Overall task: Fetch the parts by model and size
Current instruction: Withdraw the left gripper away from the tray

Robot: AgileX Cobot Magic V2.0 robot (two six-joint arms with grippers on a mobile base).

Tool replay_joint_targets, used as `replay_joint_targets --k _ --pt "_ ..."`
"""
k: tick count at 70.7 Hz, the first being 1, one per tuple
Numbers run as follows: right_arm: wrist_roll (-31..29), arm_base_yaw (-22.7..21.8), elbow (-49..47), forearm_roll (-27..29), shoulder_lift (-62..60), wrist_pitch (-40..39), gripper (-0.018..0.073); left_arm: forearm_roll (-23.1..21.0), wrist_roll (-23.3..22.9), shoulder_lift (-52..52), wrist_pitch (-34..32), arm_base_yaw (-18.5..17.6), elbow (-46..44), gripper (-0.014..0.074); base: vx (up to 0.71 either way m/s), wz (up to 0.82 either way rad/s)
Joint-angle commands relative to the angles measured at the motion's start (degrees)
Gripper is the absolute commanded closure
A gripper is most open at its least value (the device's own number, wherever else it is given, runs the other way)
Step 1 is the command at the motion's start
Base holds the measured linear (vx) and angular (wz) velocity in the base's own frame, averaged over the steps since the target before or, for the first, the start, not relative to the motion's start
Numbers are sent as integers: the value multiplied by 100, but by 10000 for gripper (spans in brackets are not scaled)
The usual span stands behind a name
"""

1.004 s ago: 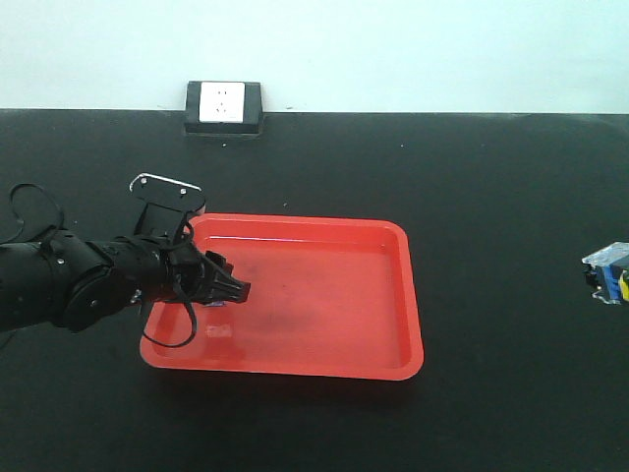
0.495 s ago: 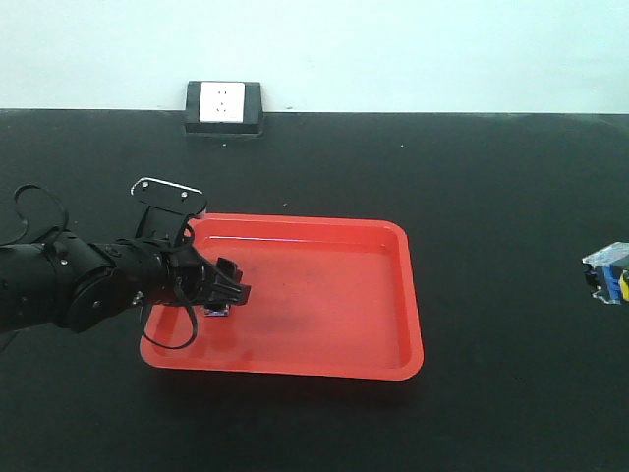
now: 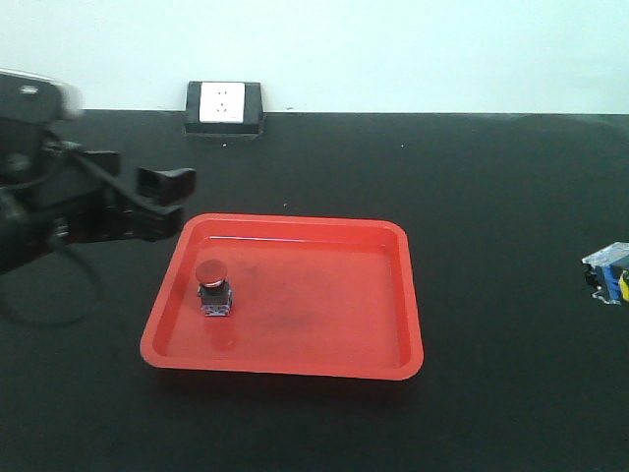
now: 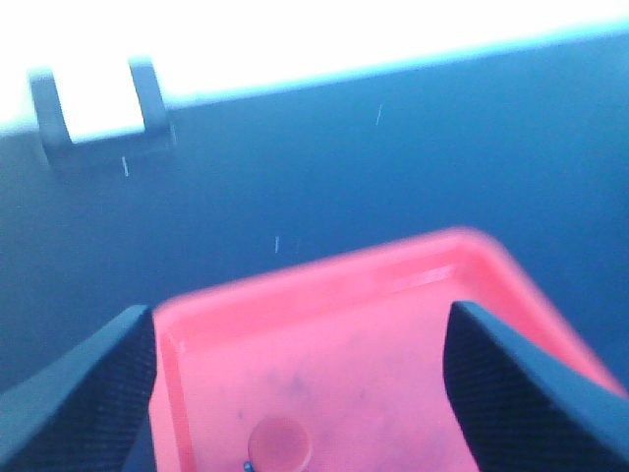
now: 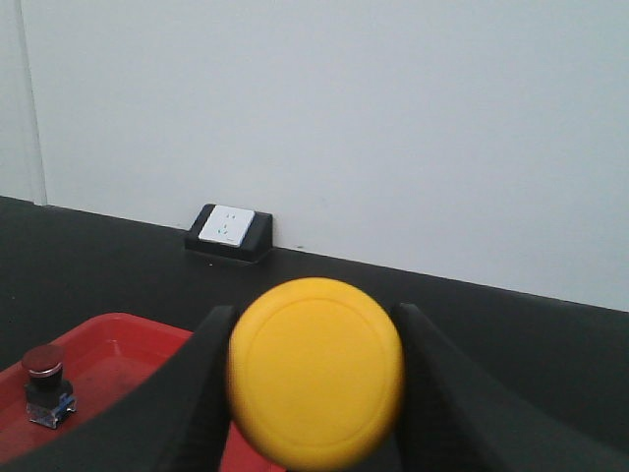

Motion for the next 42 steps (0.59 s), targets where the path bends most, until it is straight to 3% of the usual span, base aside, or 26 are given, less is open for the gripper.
replay_joint_targets --k 1,21,42 --pt "-32 -29 -155 0 55 -497 567 -29 -23 -744 -333 -50 204 20 0 0" --pt "-32 -29 -155 0 55 -497 567 12 18 -2601 48 -50 1437 20 0 0" --pt "-32 -29 -155 0 55 -497 567 1 23 -4099 1120 -50 2175 20 0 0"
